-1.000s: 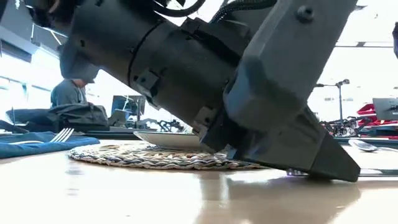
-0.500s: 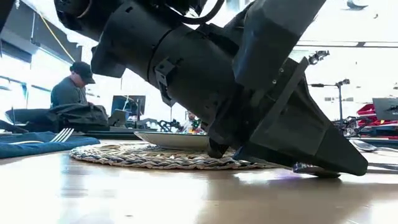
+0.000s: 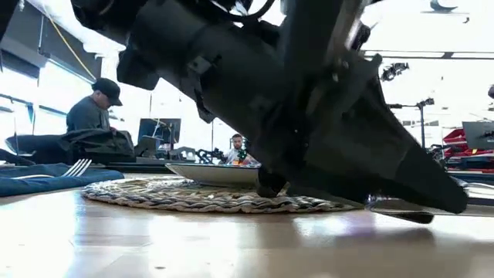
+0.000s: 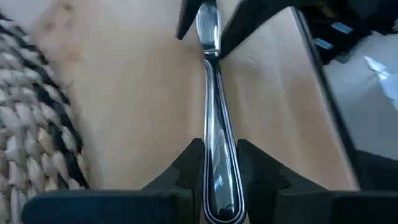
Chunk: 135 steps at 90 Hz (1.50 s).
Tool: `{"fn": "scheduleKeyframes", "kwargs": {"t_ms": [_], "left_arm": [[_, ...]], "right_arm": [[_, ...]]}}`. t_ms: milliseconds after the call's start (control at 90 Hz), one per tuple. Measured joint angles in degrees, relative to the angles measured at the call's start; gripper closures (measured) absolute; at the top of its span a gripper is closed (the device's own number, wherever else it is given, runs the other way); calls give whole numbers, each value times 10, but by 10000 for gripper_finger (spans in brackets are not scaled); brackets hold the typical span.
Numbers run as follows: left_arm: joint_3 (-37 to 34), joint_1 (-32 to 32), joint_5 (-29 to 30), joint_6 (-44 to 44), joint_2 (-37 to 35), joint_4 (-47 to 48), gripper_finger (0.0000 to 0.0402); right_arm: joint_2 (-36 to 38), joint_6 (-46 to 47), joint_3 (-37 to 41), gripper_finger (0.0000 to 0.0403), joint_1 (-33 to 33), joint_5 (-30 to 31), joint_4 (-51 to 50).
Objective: Set table place
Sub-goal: Move the silver knife to the left of the silver spoon on the table
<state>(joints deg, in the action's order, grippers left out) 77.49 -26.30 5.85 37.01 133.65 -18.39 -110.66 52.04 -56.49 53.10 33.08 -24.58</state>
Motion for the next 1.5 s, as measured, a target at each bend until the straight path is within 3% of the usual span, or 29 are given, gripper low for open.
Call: {"fn": "scheduleKeyframes", "kwargs": {"t_ms": [167, 222, 300, 389, 778, 956, 1100, 1289, 1500], "left_arm": [[-1, 1, -10, 2, -4, 0, 349], [-1, 1, -13, -1, -4, -7, 353], [-2, 1, -20, 0, -4, -17, 392], [-2, 0, -21, -6, -7, -26, 394], [-3, -8, 19, -74, -15, -59, 270], [-1, -6, 34, -117, -6, -64, 253], [-1, -8, 44, -138, -6, -53, 286], [0, -7, 52, -138, -7, -33, 385], [0, -9, 60, -134, -7, -30, 397]], "right_arm": [[-1, -11, 0, 388, -2, -17, 9], [-1, -11, -1, 393, -4, -25, 10], [-1, -9, -2, 398, -5, -34, 13], [1, -5, -1, 401, -6, -44, 23], [1, -16, -20, 402, -19, -82, -1], [2, -33, -21, 402, -29, -94, 4], [0, -50, -43, 402, -31, -100, -19], [-2, -63, -74, 402, -33, -102, -59], [-5, -68, -96, 402, -33, -103, -82]]}}
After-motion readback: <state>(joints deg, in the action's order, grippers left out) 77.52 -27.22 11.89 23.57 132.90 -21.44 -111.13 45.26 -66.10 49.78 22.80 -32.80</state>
